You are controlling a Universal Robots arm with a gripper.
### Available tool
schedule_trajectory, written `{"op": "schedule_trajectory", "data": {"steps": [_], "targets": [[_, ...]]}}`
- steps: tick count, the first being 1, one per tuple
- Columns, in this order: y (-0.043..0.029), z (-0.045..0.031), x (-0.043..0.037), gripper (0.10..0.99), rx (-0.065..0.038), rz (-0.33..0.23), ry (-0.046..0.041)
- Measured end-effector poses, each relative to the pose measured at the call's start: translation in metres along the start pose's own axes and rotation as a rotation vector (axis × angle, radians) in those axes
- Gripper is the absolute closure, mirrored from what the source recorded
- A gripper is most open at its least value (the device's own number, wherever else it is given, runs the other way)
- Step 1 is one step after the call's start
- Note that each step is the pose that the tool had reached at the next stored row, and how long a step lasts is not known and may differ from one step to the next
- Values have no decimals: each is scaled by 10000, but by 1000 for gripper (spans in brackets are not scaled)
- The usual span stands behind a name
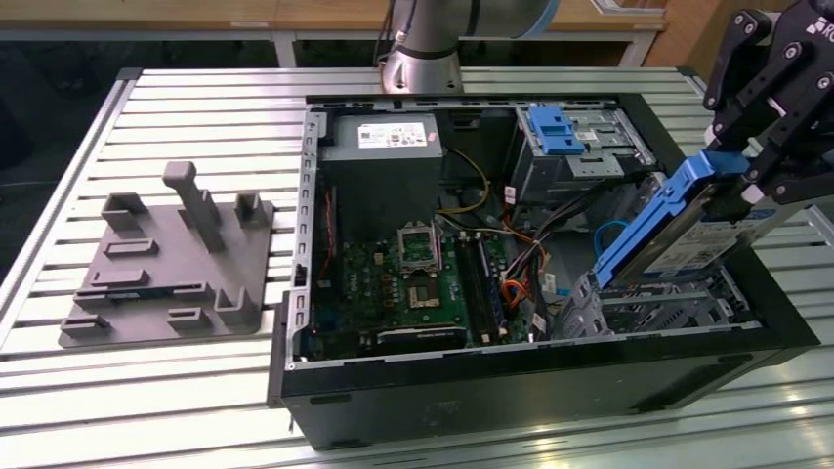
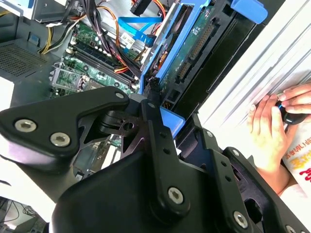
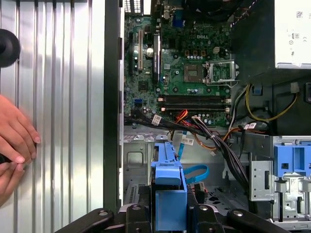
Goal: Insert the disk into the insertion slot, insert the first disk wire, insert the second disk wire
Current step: 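Insert the disk into the insertion slot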
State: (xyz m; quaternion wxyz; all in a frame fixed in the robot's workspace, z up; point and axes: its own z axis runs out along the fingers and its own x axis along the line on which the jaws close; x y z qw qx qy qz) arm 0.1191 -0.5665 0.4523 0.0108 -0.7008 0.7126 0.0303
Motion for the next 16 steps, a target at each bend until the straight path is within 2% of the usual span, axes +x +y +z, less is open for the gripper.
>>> {"op": "schedule_trajectory", "data": {"steps": [16], "targets": [[-2, 81, 8, 722, 0, 0, 0]]}}
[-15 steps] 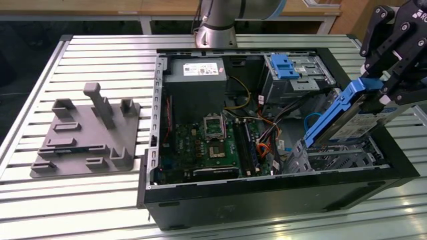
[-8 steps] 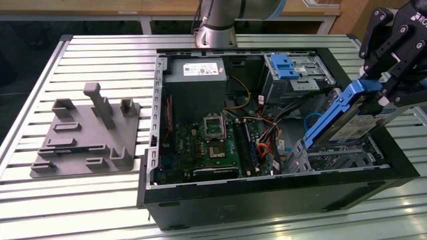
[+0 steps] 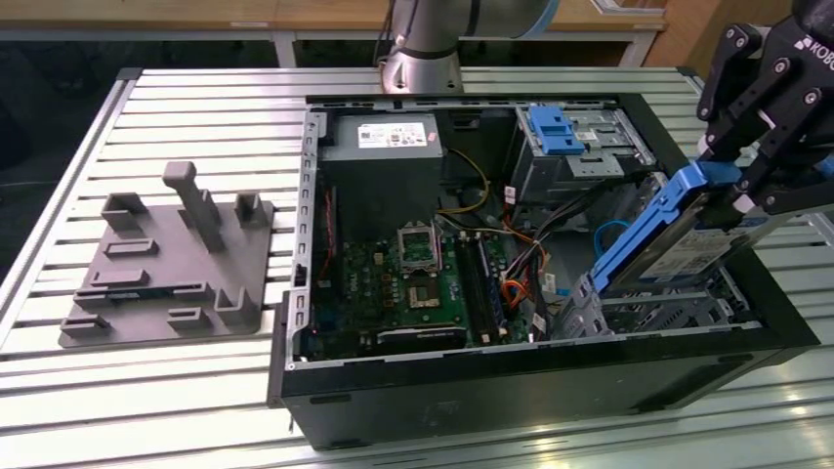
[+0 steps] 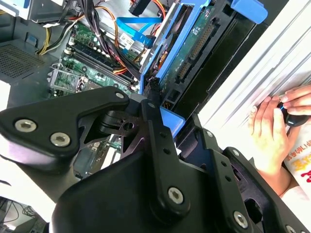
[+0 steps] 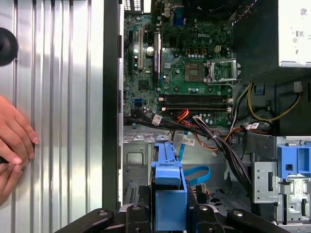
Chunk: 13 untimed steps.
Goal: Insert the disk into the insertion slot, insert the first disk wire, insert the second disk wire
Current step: 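Insert the disk into the insertion slot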
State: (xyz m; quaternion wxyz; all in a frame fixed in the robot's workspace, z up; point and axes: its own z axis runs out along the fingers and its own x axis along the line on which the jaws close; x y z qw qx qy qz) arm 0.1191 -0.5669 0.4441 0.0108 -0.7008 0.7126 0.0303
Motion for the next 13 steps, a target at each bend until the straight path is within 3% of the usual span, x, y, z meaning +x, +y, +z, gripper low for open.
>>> {"op": "schedule_trajectory", "data": {"steps": [13], "targets": [[-3, 53, 4, 722, -35, 0, 0]]}}
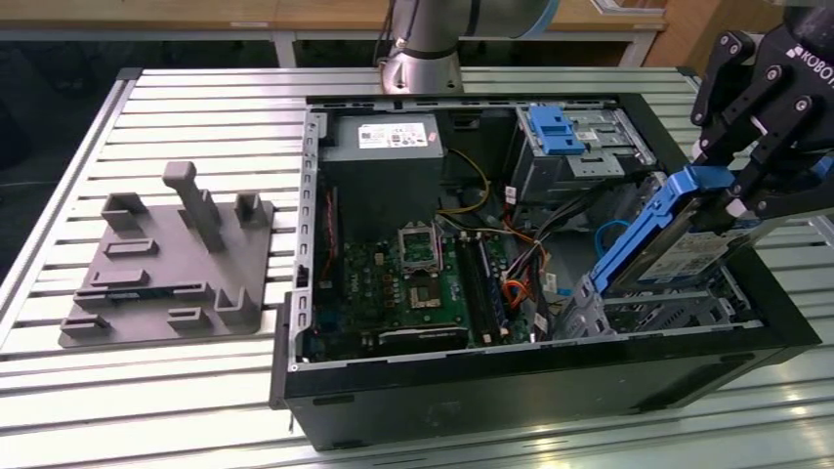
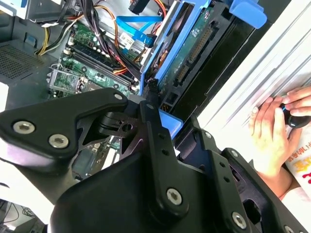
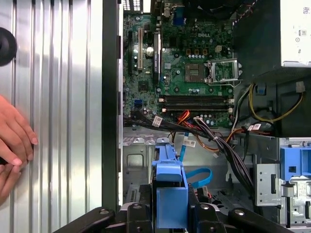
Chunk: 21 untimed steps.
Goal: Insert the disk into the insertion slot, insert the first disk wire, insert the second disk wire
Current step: 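Insert the disk into the insertion slot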
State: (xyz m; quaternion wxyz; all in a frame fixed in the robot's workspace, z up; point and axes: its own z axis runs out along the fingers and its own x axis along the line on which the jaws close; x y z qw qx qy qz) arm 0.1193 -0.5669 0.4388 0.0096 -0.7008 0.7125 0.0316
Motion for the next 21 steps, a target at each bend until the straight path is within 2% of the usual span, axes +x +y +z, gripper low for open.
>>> {"op": "schedule_trajectory", "data": {"steps": [7, 21], "targets": [[-2, -45, -3, 722, -233, 57, 3], [-31, 49, 4, 722, -236, 61, 5]]}}
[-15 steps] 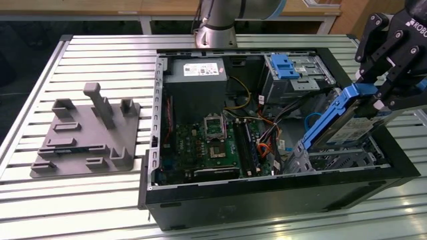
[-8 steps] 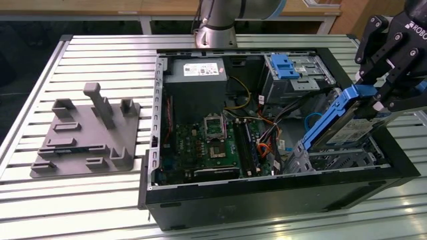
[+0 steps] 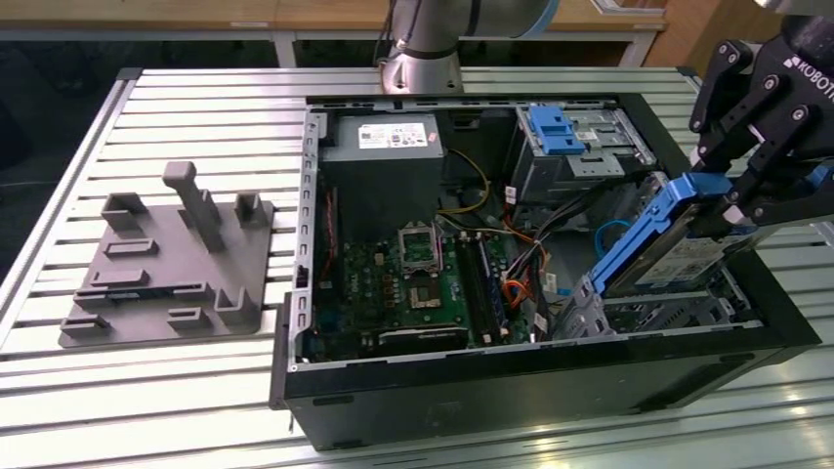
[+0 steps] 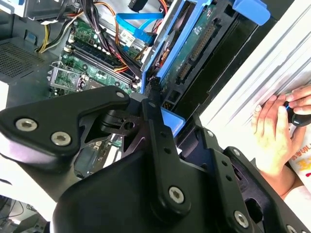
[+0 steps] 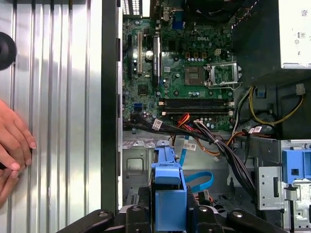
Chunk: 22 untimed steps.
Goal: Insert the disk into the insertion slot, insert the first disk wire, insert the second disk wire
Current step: 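Insert the disk into the insertion slot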
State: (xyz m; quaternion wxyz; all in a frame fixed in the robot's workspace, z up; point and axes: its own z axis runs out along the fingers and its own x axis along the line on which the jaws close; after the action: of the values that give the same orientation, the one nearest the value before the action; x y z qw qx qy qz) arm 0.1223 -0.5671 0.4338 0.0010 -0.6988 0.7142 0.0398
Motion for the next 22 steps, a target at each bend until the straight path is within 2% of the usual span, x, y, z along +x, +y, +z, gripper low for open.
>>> {"op": "schedule_trajectory", "data": {"steps": [15, 22], "targets": [[-14, 136, 12, 722, 0, 0, 0], [-21, 247, 22, 722, 0, 0, -1]]}}
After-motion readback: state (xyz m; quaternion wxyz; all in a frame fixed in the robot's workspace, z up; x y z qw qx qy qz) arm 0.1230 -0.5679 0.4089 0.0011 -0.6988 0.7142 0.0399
